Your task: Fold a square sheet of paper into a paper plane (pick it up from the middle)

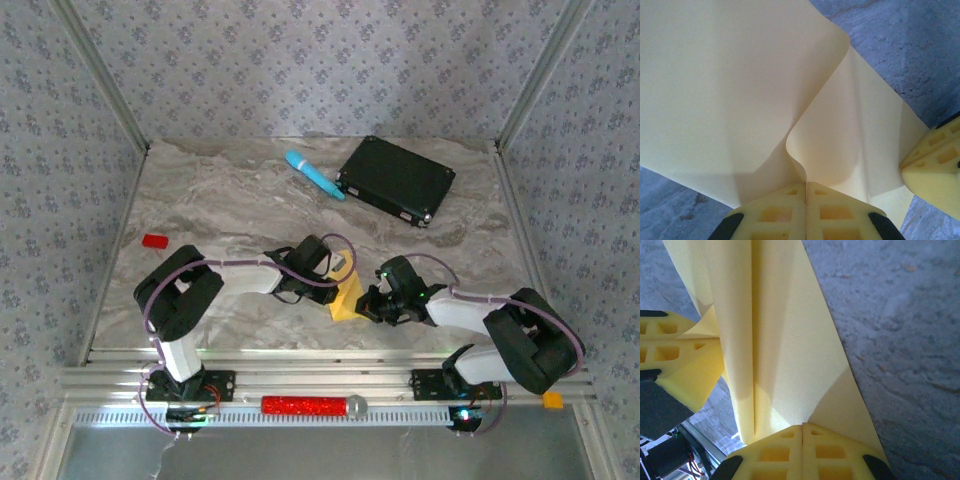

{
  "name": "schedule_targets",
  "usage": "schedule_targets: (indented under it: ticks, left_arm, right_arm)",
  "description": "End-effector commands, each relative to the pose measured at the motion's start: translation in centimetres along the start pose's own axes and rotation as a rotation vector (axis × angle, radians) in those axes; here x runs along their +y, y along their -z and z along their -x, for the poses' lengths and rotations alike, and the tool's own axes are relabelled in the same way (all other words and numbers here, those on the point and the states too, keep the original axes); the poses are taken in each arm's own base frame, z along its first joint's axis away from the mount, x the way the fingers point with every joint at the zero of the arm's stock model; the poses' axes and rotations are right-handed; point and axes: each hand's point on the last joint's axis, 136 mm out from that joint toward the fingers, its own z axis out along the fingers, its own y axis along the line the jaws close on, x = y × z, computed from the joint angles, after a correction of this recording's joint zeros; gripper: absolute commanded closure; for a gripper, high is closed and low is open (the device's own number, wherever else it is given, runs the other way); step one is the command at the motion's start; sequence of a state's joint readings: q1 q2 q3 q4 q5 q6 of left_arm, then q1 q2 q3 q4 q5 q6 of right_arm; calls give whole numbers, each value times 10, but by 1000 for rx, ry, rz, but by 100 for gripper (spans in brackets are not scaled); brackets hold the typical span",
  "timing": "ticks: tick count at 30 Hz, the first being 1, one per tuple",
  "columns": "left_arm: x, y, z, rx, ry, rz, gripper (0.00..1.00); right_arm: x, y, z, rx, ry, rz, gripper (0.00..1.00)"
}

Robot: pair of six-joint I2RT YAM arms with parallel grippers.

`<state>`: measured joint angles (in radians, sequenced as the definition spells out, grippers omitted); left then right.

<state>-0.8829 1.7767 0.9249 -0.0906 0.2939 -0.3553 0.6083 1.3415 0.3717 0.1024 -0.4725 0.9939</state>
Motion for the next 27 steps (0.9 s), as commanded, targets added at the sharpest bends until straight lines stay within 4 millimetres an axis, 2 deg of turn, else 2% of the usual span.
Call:
schedule_targets:
  ticks: [1,7,16,27]
  left_arm:
    - [7,-3,0,15,-1,27,94]
    - [6,-1,1,5,-2,23,95]
    - [0,7,13,-29,-18,13,94]
    - [4,-1,1,4,-2,14,94]
  right_arm:
    - [-15,0,-3,8,-22,-53,95]
    - [-14,0,-3,7,-23,-50,96]
    - [-16,0,-4,10,-26,-53,95]
    - [-13,0,-3,5,-24,-44,95]
